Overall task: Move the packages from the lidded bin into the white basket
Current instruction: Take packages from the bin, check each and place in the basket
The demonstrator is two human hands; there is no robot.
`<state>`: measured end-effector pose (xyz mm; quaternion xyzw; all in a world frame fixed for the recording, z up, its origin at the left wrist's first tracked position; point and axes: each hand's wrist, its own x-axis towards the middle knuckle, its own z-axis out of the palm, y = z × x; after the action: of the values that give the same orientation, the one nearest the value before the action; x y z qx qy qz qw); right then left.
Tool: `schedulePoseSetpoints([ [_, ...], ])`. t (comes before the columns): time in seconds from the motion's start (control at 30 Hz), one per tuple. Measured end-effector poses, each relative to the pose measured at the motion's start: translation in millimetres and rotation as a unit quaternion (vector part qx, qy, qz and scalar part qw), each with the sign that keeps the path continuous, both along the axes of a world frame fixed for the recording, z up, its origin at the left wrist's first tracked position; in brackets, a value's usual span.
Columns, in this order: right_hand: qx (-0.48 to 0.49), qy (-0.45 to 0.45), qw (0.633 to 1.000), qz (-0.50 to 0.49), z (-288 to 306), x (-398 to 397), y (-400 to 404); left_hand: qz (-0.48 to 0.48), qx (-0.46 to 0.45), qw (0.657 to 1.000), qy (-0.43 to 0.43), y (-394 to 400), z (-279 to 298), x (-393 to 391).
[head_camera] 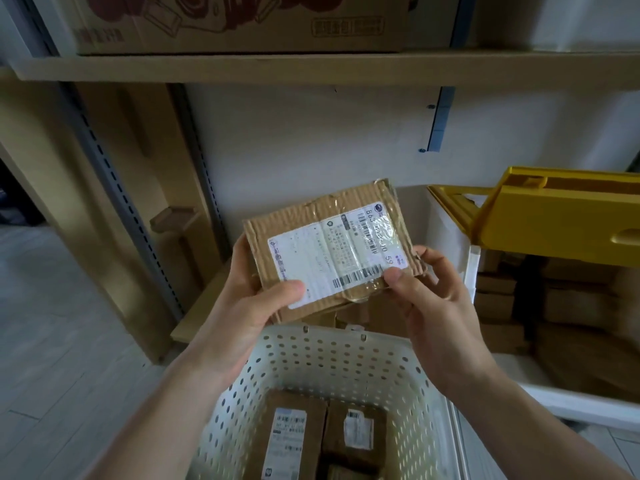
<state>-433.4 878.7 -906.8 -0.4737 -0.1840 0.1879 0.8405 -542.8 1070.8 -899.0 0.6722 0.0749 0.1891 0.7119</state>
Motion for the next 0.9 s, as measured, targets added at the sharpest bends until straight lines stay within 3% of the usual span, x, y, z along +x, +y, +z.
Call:
schedulePoseSetpoints([
  [0.27, 0.026, 0.052, 0.998, -0.007, 0.5, 2.6, -3.0, 0.044, -0.113, 0.992, 0.031, -11.1, -9.0, -5.9],
  [0.47, -0.040, 0.000, 0.999, -0.024, 1.3, 6.3, -12.1, -0.024, -0.053, 0.996, 0.063, -17.8, -21.7, -3.3],
  [0.6, -0.096, -0.077, 0.992, 0.034, -6.3, -0.8, -11.5, -0.091, -0.001, 0.994, 0.060, -31.0, -23.3, 6.2],
  [0.9, -0.123, -0.160, 0.979, 0.025, -12.3, 4.4, -16.9, 0.033, 0.054, 0.998, 0.032, -39.7, -22.1, 12.1],
])
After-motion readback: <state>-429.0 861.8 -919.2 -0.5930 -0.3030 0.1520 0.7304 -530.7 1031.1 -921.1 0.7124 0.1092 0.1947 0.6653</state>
